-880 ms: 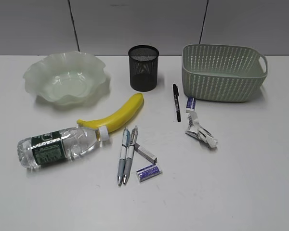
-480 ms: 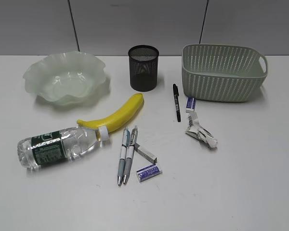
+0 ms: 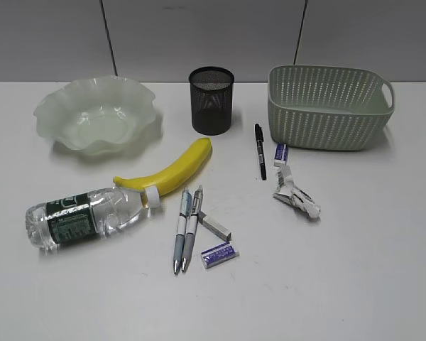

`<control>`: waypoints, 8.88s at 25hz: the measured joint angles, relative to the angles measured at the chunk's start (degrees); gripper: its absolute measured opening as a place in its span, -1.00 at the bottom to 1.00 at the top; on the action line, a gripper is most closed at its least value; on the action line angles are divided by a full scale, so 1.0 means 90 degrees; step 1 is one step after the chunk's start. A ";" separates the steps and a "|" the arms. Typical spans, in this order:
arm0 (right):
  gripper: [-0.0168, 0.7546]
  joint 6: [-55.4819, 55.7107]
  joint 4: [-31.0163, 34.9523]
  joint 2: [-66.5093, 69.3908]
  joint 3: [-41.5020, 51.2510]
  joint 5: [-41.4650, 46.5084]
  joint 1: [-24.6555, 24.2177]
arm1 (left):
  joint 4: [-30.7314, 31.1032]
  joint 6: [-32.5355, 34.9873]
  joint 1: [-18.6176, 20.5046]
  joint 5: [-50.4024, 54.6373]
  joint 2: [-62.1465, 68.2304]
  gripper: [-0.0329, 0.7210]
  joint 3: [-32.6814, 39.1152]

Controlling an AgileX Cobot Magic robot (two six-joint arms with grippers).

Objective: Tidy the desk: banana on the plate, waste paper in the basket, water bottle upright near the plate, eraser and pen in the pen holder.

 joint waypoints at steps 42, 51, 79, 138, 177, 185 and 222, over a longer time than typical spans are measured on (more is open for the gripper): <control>-0.30 0.0000 0.0006 0.0000 0.0000 0.0000 0.0000 | -0.1917 0.1313 -0.1352 -0.3928 0.8151 -0.14 -0.2946; -0.30 0.0000 0.0006 0.0000 0.0000 0.0000 0.0000 | -0.1937 0.1337 -0.2072 -0.1877 1.1235 0.05 -0.5649; -0.30 0.0000 0.0006 0.0000 0.0000 0.0000 0.0000 | -0.1353 0.1357 -0.2649 -0.0797 1.5191 0.39 -0.8627; -0.32 0.0000 0.0006 0.0000 0.0000 0.0000 0.0000 | -0.1286 0.1389 -0.0867 -0.1903 1.4144 0.11 -0.8594; -0.32 0.0000 0.0116 0.0000 0.0000 0.0000 0.0000 | -0.0282 0.0734 -0.0791 0.0951 0.3570 -0.02 -0.2960; -0.32 0.0000 0.0193 0.0000 0.0000 -0.0009 0.0000 | -0.0447 0.0734 -0.0791 0.0529 0.0826 -0.03 -0.0468; 0.37 -0.1813 0.1049 1.1885 -0.4677 -0.1559 0.2567 | -0.0522 0.0734 -0.0791 0.0001 0.0005 -0.06 -0.0008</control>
